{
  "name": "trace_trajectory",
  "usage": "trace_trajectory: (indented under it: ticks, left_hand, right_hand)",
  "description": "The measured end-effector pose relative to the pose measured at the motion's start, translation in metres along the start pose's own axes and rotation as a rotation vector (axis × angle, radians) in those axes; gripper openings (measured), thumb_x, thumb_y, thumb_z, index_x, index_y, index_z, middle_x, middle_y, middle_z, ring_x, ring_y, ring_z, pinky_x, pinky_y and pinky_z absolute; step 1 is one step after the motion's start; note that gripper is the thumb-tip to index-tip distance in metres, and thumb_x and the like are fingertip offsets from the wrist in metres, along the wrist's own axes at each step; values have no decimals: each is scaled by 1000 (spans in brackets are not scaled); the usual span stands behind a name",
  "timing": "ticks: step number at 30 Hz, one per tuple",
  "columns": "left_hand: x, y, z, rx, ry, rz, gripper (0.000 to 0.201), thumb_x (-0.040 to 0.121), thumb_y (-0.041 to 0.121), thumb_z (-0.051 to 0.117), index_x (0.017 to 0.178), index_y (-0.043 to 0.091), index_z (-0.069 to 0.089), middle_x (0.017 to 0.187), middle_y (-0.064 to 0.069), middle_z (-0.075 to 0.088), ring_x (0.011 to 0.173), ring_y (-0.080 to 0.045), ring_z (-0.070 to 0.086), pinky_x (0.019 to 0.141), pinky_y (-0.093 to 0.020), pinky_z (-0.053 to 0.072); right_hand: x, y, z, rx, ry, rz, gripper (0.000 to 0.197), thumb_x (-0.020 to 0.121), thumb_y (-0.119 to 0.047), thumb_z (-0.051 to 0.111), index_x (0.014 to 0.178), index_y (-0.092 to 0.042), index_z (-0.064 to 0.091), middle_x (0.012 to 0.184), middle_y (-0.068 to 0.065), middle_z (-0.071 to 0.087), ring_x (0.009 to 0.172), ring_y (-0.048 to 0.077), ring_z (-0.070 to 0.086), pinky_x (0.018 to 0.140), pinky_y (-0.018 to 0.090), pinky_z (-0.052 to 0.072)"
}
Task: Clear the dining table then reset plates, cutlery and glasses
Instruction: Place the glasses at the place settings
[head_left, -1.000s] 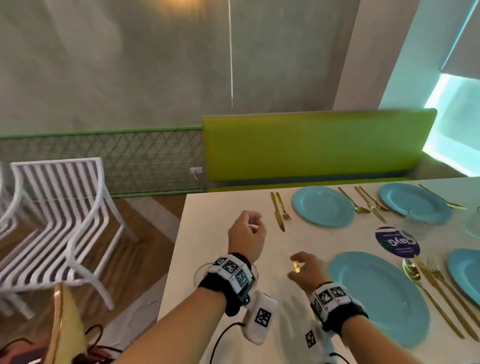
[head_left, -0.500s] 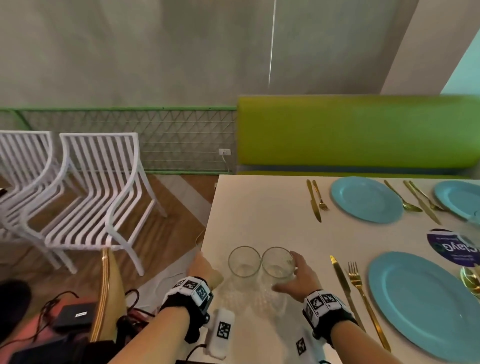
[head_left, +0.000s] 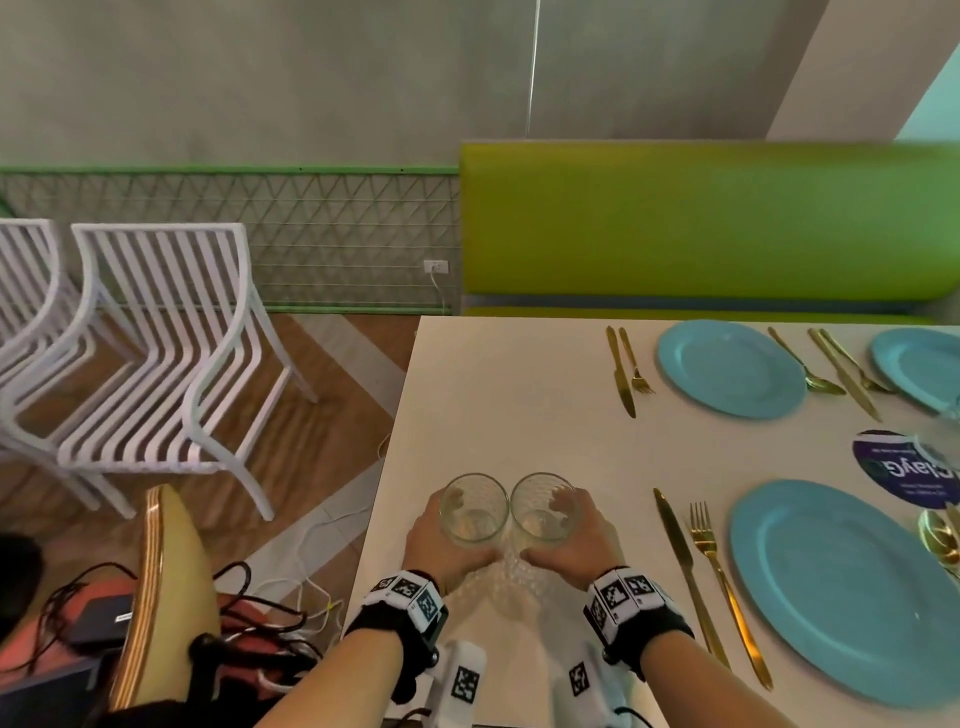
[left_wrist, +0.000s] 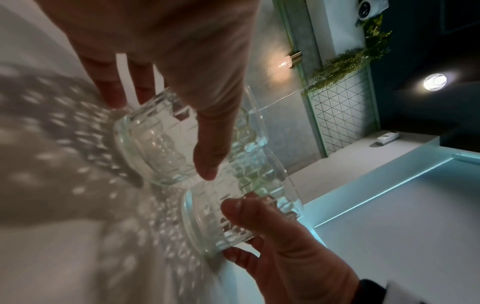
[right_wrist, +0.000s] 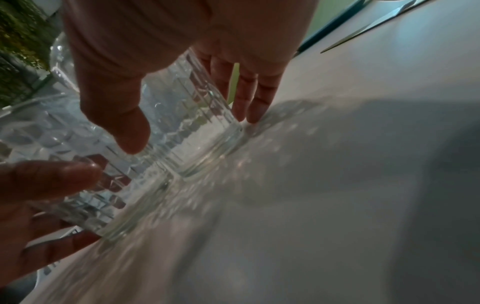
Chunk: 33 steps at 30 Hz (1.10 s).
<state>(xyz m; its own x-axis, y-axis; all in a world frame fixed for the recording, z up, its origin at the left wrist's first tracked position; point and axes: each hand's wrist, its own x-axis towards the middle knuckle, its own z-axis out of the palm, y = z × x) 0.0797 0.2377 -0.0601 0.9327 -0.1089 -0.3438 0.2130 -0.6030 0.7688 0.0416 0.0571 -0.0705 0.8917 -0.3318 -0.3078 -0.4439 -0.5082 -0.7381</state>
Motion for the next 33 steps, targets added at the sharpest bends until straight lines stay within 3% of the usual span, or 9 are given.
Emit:
trace_trajectory:
  ticks: [3, 6, 10, 15, 21, 26, 30, 33]
  left_hand:
    - [-1, 2, 2, -17, 19, 18, 87, 56, 20, 86, 132, 20, 43, 131, 0, 56, 120, -19, 54, 94, -23, 42]
    - [-1, 9, -1, -1, 29, 58, 84, 60, 21, 85, 132, 19, 42, 131, 0, 56, 119, -19, 54, 89, -18, 37]
    - [2, 32, -4, 1, 58, 113, 84, 60, 22, 85, 132, 18, 42, 131, 0, 56, 120, -20, 53, 92, -21, 36]
    - [8, 79, 4, -18, 59, 197, 86, 59, 21, 86, 133, 15, 42, 132, -3, 56, 121, -21, 52, 99, -26, 39]
    - [10, 143, 37, -37, 60, 290, 86, 60, 21, 86, 134, 14, 42, 133, -4, 55, 121, -21, 53, 96, -23, 38]
    - [15, 196, 70, -38, 41, 329, 89, 61, 25, 85, 136, 15, 39, 137, -4, 52, 123, -23, 50, 99, -28, 40]
    - [21, 231, 103, -53, 46, 330, 88, 62, 24, 85, 136, 14, 39, 136, -6, 52, 124, -24, 50, 98, -27, 40]
    - [23, 250, 129, -62, 46, 317, 84, 63, 20, 85, 135, 12, 41, 133, -7, 55, 122, -25, 52, 96, -25, 40]
  right_hand:
    - [-1, -2, -5, -7, -4, 6, 76, 54, -27, 84, 120, -18, 47, 114, -5, 60, 107, 16, 58, 85, 20, 44]
    - [-3, -3, -14, -31, -18, 8, 75, 57, -30, 83, 121, -18, 47, 111, -6, 60, 108, 16, 56, 88, 22, 43]
    - [-4, -2, -35, -4, 15, 30, 73, 55, -33, 84, 118, -19, 48, 100, -8, 58, 107, 18, 56, 94, 29, 45]
    - [-3, -2, -81, 57, 110, 56, 72, 54, -35, 84, 115, -22, 50, 106, -4, 60, 97, 15, 55, 83, 26, 44]
    - [8, 12, -154, 122, 228, 86, 69, 54, -33, 85, 113, -21, 52, 101, -4, 57, 96, 17, 56, 83, 28, 46]
    - [34, 43, -214, 205, 320, 136, 71, 42, -39, 85, 102, -25, 49, 106, 5, 64, 98, 24, 62, 90, 40, 52]
    - [53, 73, -260, 200, 371, 181, 64, 50, -32, 86, 100, -22, 48, 102, 6, 63, 96, 25, 62, 90, 40, 52]
    - [66, 100, -288, 174, 414, 246, 65, 53, -33, 86, 106, -16, 51, 105, 9, 65, 96, 27, 61, 85, 33, 49]
